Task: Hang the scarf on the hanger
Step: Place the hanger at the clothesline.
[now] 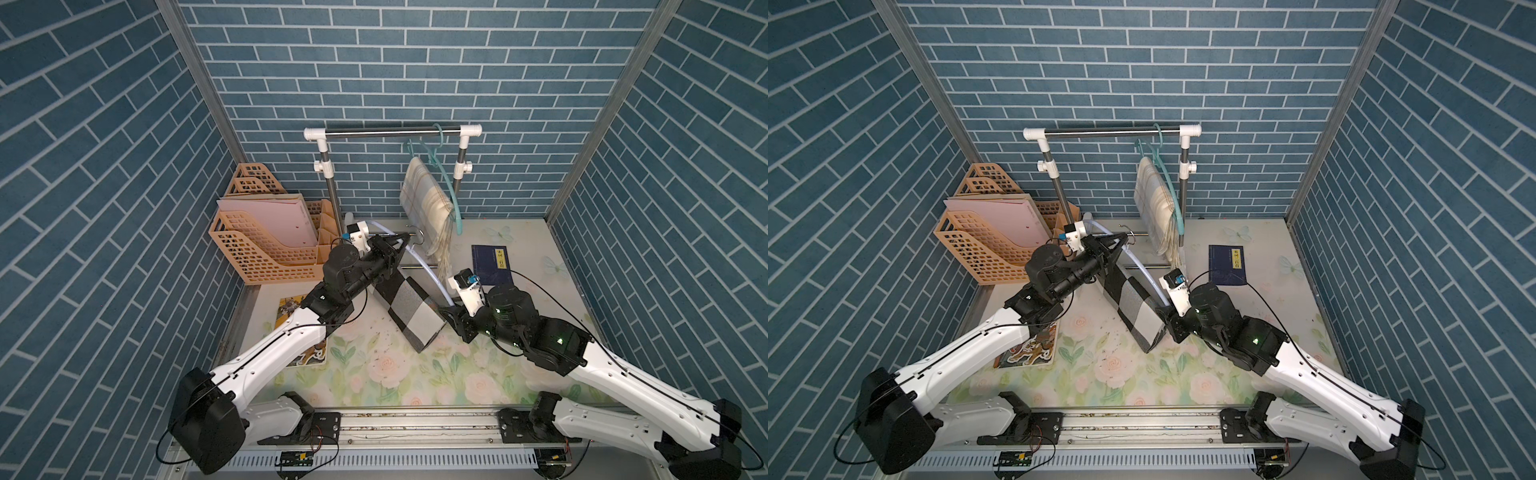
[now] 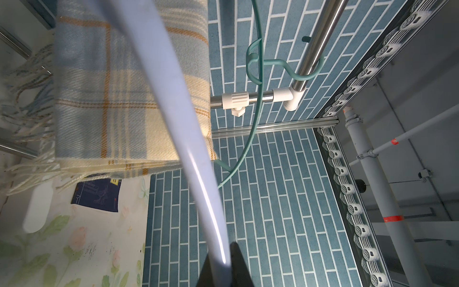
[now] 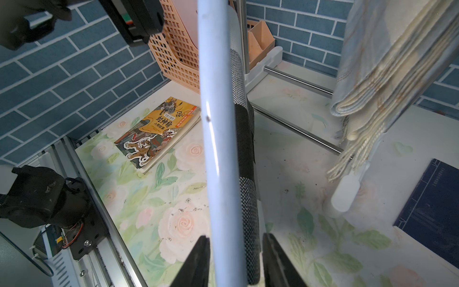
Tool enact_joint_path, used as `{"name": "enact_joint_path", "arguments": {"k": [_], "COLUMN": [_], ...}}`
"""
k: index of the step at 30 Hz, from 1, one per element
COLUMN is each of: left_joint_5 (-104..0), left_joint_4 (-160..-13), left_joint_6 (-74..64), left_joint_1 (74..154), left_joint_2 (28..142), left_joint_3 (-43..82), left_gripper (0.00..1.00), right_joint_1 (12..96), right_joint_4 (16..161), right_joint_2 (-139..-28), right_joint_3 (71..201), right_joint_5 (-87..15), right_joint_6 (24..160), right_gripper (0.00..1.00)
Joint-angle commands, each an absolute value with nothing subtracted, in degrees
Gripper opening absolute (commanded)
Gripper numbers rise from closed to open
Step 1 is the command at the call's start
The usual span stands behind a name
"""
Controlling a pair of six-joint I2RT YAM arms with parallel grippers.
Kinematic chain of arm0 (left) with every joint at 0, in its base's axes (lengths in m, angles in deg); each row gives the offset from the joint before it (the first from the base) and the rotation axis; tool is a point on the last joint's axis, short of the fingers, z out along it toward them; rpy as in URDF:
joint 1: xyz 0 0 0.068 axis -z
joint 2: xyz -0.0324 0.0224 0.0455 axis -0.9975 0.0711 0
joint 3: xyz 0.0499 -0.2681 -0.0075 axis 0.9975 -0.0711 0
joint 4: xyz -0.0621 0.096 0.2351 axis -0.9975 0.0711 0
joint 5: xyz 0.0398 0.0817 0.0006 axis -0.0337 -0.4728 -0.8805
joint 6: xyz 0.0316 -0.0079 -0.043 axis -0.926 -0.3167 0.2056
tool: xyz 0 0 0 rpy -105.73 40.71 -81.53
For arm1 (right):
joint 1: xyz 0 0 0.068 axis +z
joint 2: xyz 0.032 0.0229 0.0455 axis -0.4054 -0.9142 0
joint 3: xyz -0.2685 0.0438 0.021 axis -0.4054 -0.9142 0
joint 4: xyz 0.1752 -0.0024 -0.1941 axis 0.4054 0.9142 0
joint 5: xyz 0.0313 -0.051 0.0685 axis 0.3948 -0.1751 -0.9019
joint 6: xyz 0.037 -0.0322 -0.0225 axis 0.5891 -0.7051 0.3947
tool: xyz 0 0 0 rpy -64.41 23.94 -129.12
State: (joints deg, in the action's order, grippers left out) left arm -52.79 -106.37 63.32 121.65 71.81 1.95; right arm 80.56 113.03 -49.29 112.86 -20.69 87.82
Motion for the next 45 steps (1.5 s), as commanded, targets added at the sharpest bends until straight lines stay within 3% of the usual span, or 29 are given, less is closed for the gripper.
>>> {"name": "enact_joint_path", "arguments": {"k": [1,3,5,6,12,13,14,17,19,29,34,45], "left_joint_5": [-52.4,-52.4,-52.5,-52.5,-52.9,-52.9,-52.9,-52.3,-52.1,-55.3,-58.3,-72.1], "left_joint_4": [-110.8,-110.6,-110.5,-110.4,-110.8,-110.9,-111.2,-111.5,-110.3,-91.9,-80.0,-68.8], "left_joint_6": [62.5,62.5,62.5,62.4,62.3,62.3,62.2,61.9,61.0,52.5,45.3,35.3], "left_joint_1": [120.9,120.9,120.9,120.9,120.6,120.6,120.6,120.6,120.5,115.8,110.5,109.9], "left_joint_2": [70.1,70.0,69.9,69.8,69.1,68.8,68.7,68.3,67.7,58.9,52.4,39.1], "left_joint_3": [5.2,5.4,5.6,5.6,4.2,3.7,3.2,2.1,2.1,1.3,3.3,1.3], "left_gripper": [0.00,0.00,0.00,0.00,0.00,0.04,0.19,0.46,0.55,0.82,0.85,0.87], "right_joint_1": [80.8,80.8,80.8,80.8,80.8,80.8,80.8,80.8,80.8,80.9,80.9,81.0], "right_joint_4": [113.9,114.3,114.8,114.7,113.9,113.7,113.5,113.2,112.9,111.1,109.4,107.5], "right_joint_2": [-50.2,-50.4,-50.6,-50.4,-49.9,-49.9,-50.0,-50.6,-51.1,-55.6,-57.1,-65.9], "right_joint_3": [113.2,113.4,114.0,114.3,117.8,118.4,118.9,120.8,121.9,127.5,128.9,140.5], "right_joint_5": [-21.1,-21.1,-21.0,-21.1,-22.6,-22.6,-22.6,-22.0,-21.7,-20.2,-18.5,-13.7], "right_joint_6": [87.3,87.4,87.6,87.7,90.0,90.6,90.9,92.1,92.7,94.2,93.7,94.8], "right_gripper": [0.33,0.25,0.05,0.00,0.00,0.00,0.00,0.00,0.00,0.00,0.00,0.00]}}
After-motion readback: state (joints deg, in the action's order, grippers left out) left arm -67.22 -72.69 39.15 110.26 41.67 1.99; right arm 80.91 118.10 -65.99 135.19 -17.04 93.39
